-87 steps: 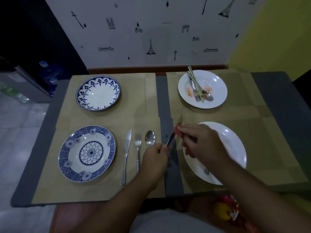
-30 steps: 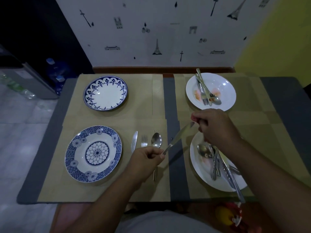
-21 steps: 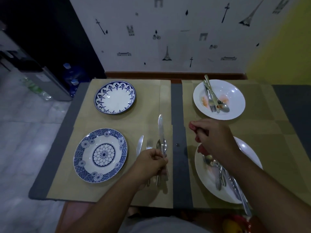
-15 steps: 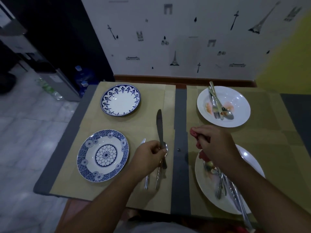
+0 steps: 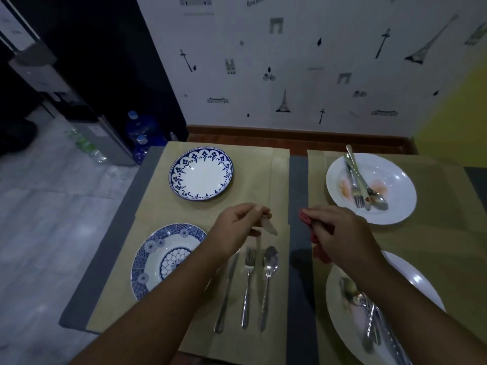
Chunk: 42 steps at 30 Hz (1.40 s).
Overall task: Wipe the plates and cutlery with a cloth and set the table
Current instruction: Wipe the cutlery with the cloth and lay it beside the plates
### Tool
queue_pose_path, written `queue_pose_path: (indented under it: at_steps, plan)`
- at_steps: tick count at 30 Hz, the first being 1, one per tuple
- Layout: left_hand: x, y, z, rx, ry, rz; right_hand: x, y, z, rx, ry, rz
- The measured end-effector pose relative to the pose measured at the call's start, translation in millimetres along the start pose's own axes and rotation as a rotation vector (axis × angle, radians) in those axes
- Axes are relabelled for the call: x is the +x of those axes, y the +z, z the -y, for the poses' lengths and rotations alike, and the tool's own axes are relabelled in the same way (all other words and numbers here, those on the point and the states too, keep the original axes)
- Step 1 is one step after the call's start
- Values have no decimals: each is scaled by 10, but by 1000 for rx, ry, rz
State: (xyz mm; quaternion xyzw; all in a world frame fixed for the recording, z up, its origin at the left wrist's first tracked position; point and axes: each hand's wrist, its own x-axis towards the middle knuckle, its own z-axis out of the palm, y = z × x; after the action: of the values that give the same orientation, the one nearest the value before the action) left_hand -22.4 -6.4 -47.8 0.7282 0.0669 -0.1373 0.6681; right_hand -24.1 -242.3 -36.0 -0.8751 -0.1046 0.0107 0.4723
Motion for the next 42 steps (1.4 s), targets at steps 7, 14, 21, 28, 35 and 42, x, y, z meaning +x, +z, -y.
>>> queue_pose_path:
  at_steps: [7, 14, 21, 28, 35, 42]
  plan:
    - [680, -282, 230, -101, -243, -92, 284, 330, 25, -162, 54, -63]
    - [1376, -393, 379, 394, -161, -148, 493, 673, 16, 54, 242, -58]
    - [1757, -283, 529, 540, -130, -227, 642, 826, -7, 1, 238, -49]
    - [1755, -189, 582, 770, -16, -215, 633, 848, -92, -11, 296, -28]
    - [1242, -321, 834, 1400, 291, 197, 585, 856, -150, -40, 268, -11]
    - [1241, -349, 886, 1621, 165, 248, 569, 912, -158, -33, 293, 20]
